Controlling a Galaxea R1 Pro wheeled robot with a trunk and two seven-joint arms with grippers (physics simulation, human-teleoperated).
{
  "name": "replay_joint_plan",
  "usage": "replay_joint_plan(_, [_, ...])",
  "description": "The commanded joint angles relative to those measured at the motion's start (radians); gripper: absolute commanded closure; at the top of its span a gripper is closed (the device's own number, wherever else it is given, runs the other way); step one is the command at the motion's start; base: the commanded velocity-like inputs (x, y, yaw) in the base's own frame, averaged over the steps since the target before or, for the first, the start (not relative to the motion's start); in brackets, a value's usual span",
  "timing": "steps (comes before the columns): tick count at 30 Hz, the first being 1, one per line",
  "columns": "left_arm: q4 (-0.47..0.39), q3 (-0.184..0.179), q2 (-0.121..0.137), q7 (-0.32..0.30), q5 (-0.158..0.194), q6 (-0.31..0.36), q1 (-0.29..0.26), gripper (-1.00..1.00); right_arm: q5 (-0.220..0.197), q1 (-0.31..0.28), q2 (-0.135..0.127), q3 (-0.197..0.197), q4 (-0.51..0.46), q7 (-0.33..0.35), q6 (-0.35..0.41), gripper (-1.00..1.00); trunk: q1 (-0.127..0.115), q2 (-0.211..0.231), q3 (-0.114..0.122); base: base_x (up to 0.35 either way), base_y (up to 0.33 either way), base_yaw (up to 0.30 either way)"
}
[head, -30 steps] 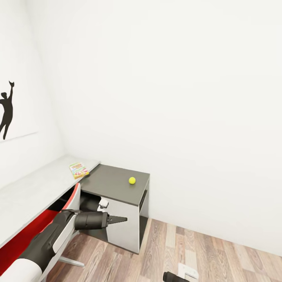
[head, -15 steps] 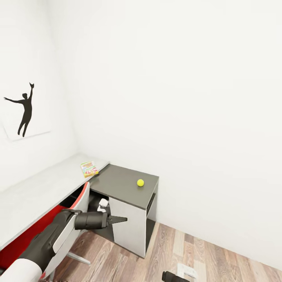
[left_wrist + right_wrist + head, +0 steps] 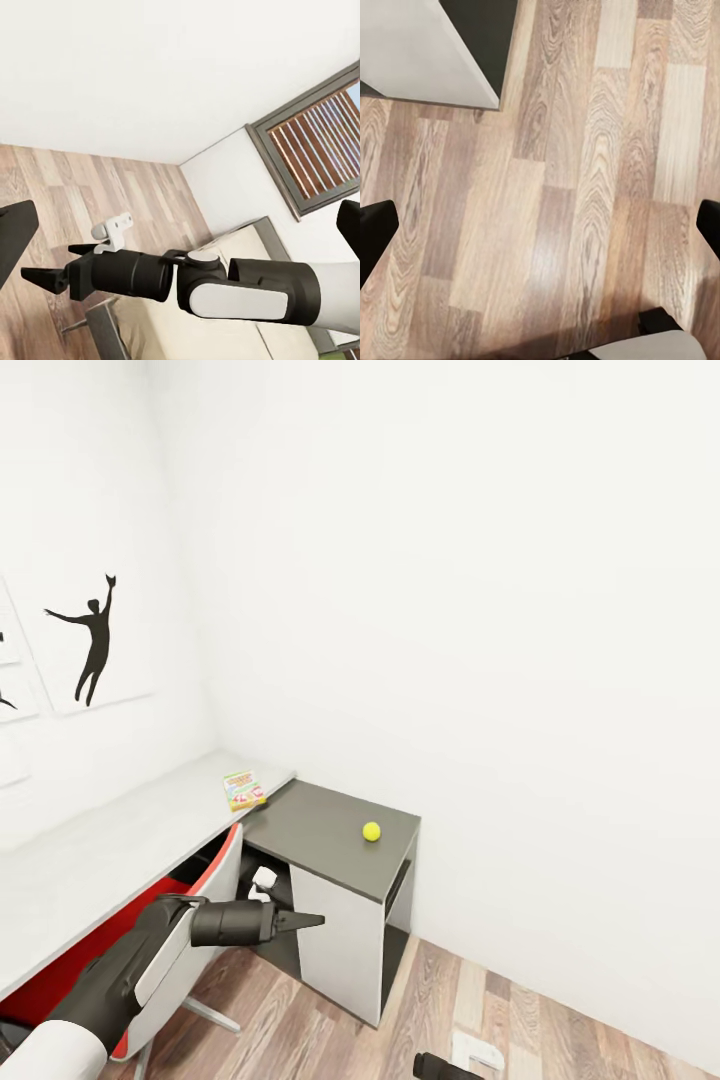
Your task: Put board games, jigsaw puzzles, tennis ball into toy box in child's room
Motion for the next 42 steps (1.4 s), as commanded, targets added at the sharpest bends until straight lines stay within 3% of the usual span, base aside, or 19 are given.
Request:
replay_joint_plan(1, [0.0,-0.003,0.001,0.0,0.006,0.008,-0.001,-1.0,-0.005,0.0,-0.001,0.006,-0.002,-0.008,0.004,-1.0,0.001,-0.001,0.0,0.033,-0.045,0.028])
replay_joint_plan(27, [0.0,-0.003,0.001,0.0,0.006,0.008,-0.001,-1.0,-0.005,0.0,0.002,0.008,-0.002,-0.008,0.004,-1.0,0.001,-0.001,0.0,0.096,0.001,0.004])
replay_joint_plan(42, [0.0,-0.003,0.001,-0.001,0.008,0.008,-0.001,-1.0,-0.004,0.0,0.002,0.008,-0.002,-0.008,0.004,-1.0,0.001,-0.001,0.0,0.097,0.024,0.134])
